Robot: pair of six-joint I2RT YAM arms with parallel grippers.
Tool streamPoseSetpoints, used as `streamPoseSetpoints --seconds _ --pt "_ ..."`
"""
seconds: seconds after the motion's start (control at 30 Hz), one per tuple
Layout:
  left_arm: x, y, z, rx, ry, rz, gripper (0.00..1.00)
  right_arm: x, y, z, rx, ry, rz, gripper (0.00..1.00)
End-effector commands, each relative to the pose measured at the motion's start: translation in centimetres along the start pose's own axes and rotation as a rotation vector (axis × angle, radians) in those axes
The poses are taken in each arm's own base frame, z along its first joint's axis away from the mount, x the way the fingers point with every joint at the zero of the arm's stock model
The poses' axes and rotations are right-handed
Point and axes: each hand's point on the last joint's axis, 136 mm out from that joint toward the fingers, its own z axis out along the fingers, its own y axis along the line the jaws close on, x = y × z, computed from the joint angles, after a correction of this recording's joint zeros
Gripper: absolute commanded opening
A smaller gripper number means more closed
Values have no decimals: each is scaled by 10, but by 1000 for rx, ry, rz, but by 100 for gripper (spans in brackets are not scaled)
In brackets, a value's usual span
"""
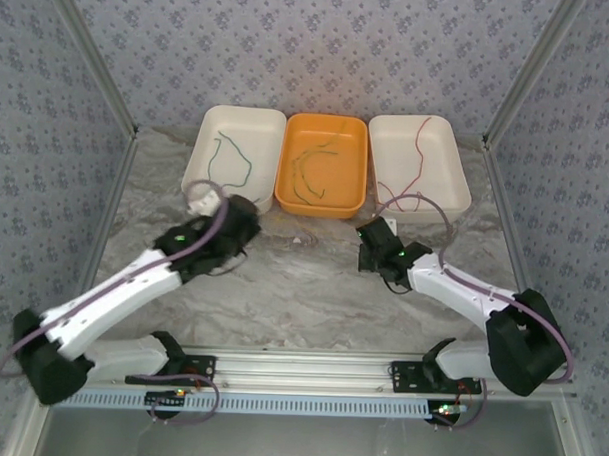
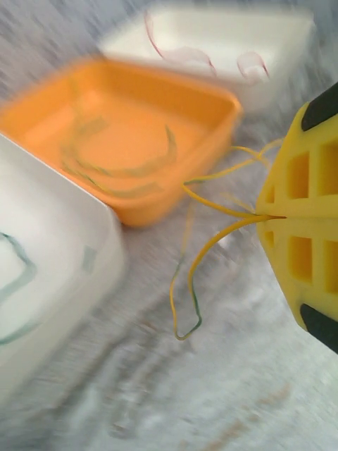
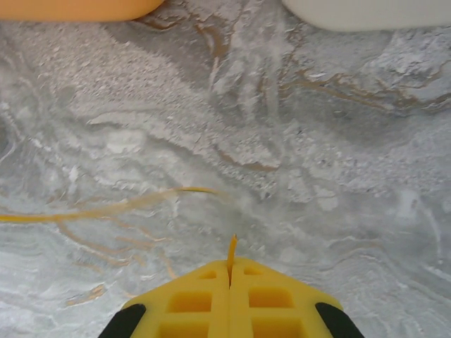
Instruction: Untangle the cables
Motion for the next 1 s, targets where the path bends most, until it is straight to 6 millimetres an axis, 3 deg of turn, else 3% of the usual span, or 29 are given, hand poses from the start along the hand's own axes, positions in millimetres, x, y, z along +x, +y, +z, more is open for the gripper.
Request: streamPoseSetpoints --seconds 0.0,0.07,0.17,0.4,0.67,0.8,0.9,0.97 --pt "-44 -8 -30 105 -23 4 0 3 -10 0 3 25 -13 0" --pt "-77 -15 -52 165 -65 -34 0 1 -13 1 5 29 -2 0" --pt "-110 -25 -74 210 -91 -61 0 0 -17 3 7 34 8 0" --pt "-140 -40 -89 237 -89 -41 0 1 -37 11 52 67 38 0" --pt "-194 -58 -126 296 -209 -33 0 5 -63 18 113 102 75 0" --pt "-211 -70 -145 332 -268 -19 0 5 -75 22 127 113 106 0" --pt "-207 -93 -143 437 -208 12 0 -3 -63 26 58 103 91 0" --pt "-198 -108 -136 518 -141 42 0 -7 -35 28 -82 106 43 0"
